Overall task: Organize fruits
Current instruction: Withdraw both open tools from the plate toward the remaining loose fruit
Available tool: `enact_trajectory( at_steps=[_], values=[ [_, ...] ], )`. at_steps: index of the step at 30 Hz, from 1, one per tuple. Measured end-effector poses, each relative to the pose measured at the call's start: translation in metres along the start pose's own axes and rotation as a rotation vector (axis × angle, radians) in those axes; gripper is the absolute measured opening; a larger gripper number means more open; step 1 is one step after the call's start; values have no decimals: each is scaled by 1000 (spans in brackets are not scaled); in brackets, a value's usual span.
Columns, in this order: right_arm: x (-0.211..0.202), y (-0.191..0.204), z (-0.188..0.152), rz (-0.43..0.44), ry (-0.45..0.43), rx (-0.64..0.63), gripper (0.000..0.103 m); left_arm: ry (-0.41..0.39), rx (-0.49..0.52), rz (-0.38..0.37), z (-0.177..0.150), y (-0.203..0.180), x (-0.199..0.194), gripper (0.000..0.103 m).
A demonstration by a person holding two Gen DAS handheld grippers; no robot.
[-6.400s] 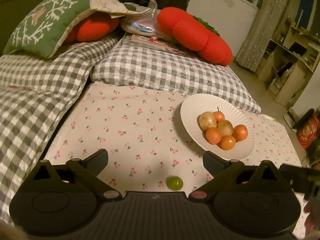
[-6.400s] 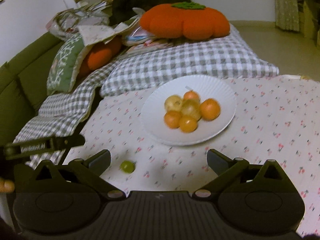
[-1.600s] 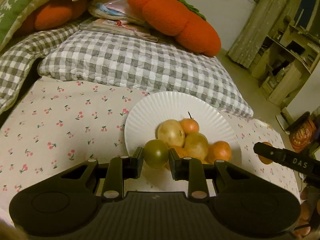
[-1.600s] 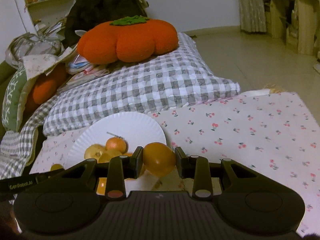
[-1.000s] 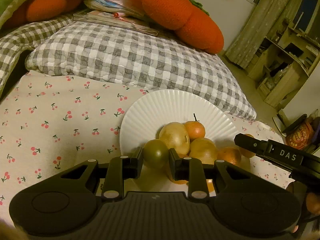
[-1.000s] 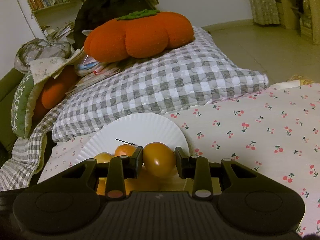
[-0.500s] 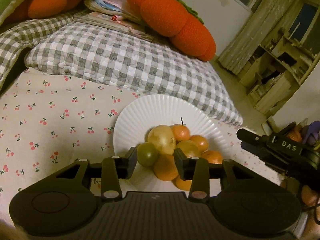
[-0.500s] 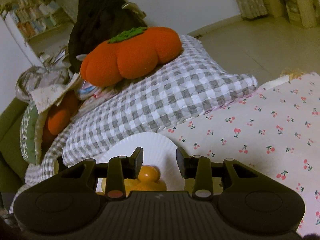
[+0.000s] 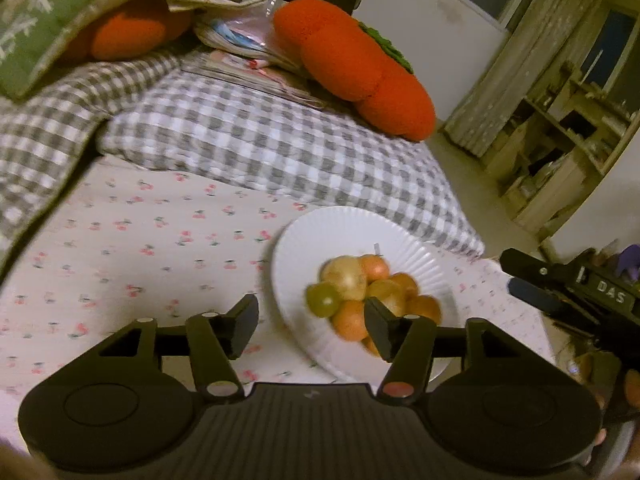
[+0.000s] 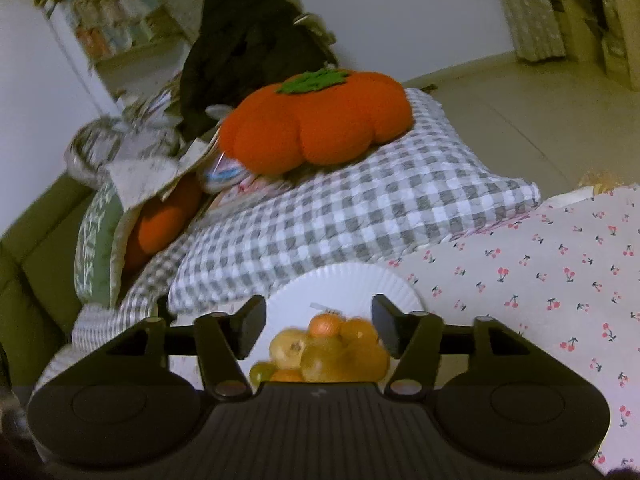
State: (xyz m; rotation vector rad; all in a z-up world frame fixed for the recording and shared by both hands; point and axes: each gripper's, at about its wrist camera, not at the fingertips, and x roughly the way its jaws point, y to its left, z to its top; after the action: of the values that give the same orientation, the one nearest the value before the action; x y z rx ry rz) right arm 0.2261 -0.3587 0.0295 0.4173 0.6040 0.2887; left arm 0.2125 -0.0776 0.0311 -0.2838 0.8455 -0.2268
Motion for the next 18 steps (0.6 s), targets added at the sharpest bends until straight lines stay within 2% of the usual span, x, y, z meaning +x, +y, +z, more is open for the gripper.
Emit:
enact_trajectory(
  at_steps=[3,5,7,10,18],
  values=[
    [-4,12,-6,7,29,-47,67,-4,10,34,-2,7,-11,57],
    [-9,20,-12,29,50,-63,77,-1,4,49,-5,13,-18,62],
    [-13,30,-19,48,69,-85,81,-1,-5,64,-8,20,-26,73],
    [-18,46,-28,64,92,-134,87,8,-1,96,-12,26,-35,80],
    [-15,71,-45,43,151,-233,102,58,72,204,-34,37,-48,89]
  ],
)
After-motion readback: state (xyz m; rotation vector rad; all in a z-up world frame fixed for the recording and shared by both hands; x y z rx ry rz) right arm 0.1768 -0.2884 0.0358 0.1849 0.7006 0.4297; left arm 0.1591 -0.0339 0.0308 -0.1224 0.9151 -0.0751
